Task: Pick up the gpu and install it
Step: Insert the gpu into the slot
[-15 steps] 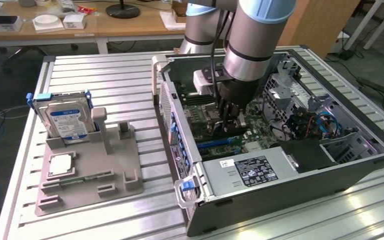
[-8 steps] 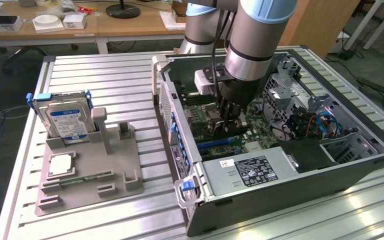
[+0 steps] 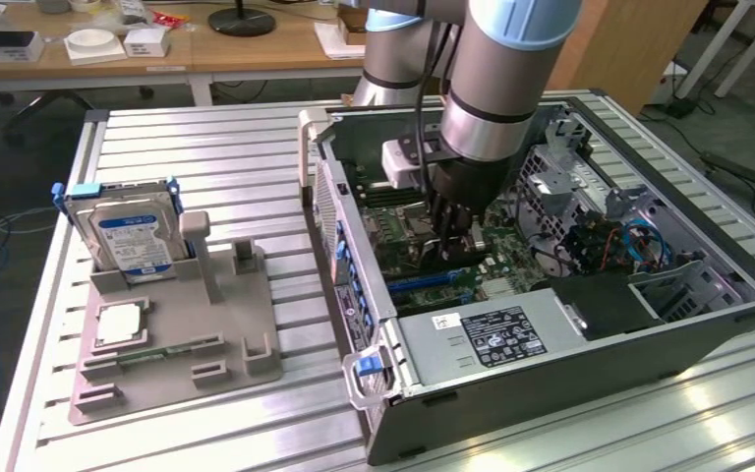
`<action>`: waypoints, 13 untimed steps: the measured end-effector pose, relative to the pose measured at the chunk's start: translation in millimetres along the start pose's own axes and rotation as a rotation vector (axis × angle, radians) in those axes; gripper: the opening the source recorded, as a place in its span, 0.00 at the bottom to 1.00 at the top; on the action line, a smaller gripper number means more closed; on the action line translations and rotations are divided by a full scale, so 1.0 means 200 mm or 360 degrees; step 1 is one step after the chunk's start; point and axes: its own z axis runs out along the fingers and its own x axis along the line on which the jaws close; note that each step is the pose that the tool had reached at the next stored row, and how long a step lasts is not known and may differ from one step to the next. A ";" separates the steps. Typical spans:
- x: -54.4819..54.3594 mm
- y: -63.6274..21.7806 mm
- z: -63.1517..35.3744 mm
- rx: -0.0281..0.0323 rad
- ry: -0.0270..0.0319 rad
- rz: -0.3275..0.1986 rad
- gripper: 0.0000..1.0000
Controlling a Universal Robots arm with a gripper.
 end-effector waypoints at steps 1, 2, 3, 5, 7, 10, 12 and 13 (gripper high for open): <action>0.00 0.000 0.001 0.00040 -0.00002 0.0000 0.27; 0.00 0.000 0.002 0.00064 -0.00001 -0.0001 0.27; 0.00 0.001 0.004 0.00078 -0.00003 -0.0001 0.27; 0.00 0.004 0.009 0.00090 -0.00001 0.0000 0.27; 0.00 0.007 0.014 0.00100 -0.00001 0.0000 0.27; 0.00 0.013 0.021 0.00129 -0.00002 -0.0001 0.27; 0.00 0.017 0.025 0.00151 -0.00002 -0.0001 0.27; 0.00 0.019 0.027 0.00160 -0.00001 -0.0001 0.27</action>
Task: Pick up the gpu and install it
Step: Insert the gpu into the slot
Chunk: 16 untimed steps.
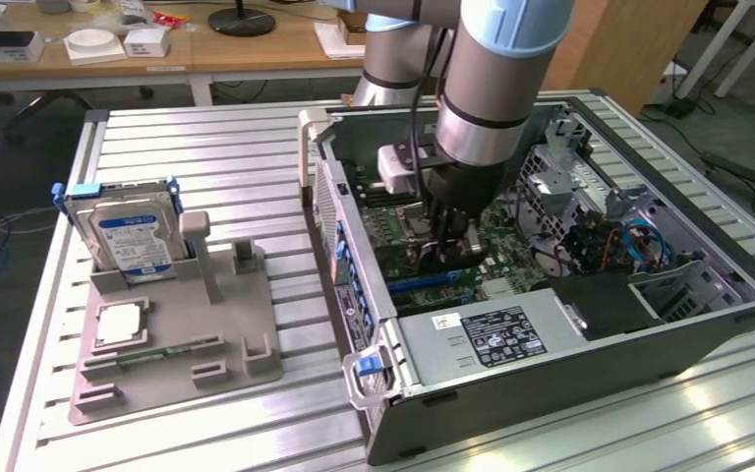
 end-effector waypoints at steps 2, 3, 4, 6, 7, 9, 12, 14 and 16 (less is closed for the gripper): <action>0.00 0.004 0.004 0.00022 0.00000 0.0000 0.27; 0.00 0.005 0.006 0.00035 -0.00001 0.0000 0.27; 0.00 0.007 0.008 0.00045 -0.00001 0.0000 0.27; 0.00 0.011 0.012 0.00068 -0.00001 0.0000 0.27; 0.00 0.013 0.014 0.00081 -0.00002 0.0000 0.27; 0.00 0.016 0.019 0.00104 -0.00002 -0.0001 0.27; 0.00 0.019 0.026 0.00125 -0.00003 -0.0001 0.27; 0.00 0.021 0.032 0.00133 -0.00003 -0.0001 0.27; 0.00 0.023 0.038 0.00138 -0.00003 -0.0001 0.27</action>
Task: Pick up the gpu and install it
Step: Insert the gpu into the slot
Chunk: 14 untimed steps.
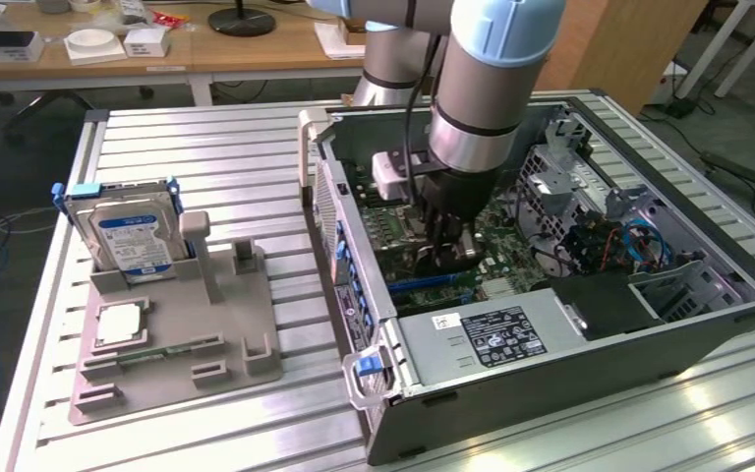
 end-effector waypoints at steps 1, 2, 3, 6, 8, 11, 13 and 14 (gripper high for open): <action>0.00 0.001 0.003 0.00002 0.00000 0.0000 0.27; 0.00 0.002 0.005 0.00004 0.00001 0.0000 0.27; 0.00 0.002 0.008 0.00007 0.00001 0.0000 0.27; 0.00 0.004 0.016 0.00012 0.00000 0.0000 0.27; 0.00 0.005 0.022 0.00015 0.00001 0.0000 0.27; 0.00 0.008 0.029 0.00021 0.00000 0.0000 0.27; 0.00 0.009 0.033 0.00021 0.00002 0.0000 0.27; 0.00 0.010 0.036 0.00022 0.00001 0.0000 0.27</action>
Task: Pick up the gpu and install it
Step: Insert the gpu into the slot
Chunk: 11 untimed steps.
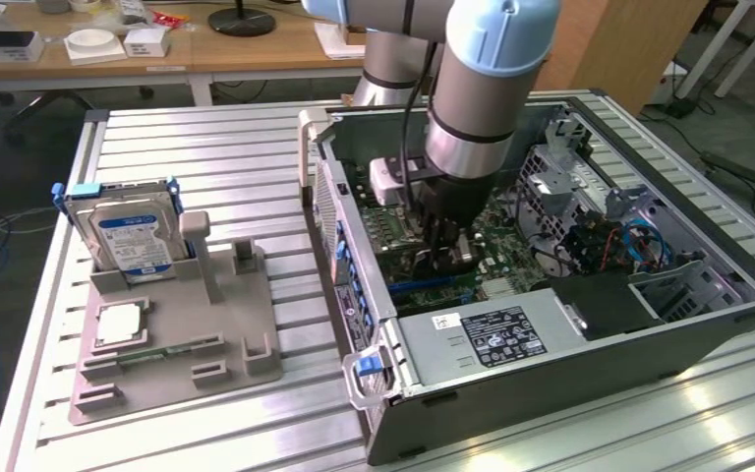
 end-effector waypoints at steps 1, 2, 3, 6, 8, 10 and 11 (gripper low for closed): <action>0.00 0.000 0.003 0.00001 -0.00002 0.0000 0.27; 0.00 0.001 0.005 0.00000 -0.00001 0.0000 0.27; 0.00 0.002 0.008 0.00000 0.00000 0.0000 0.27; 0.00 0.004 0.020 -0.00007 0.00009 0.0000 0.27; 0.00 0.004 0.021 -0.00003 0.00006 0.0000 0.27; 0.00 0.004 0.022 -0.00001 0.00001 0.0000 0.27; 0.00 0.004 0.022 -0.00001 0.00000 0.0000 0.27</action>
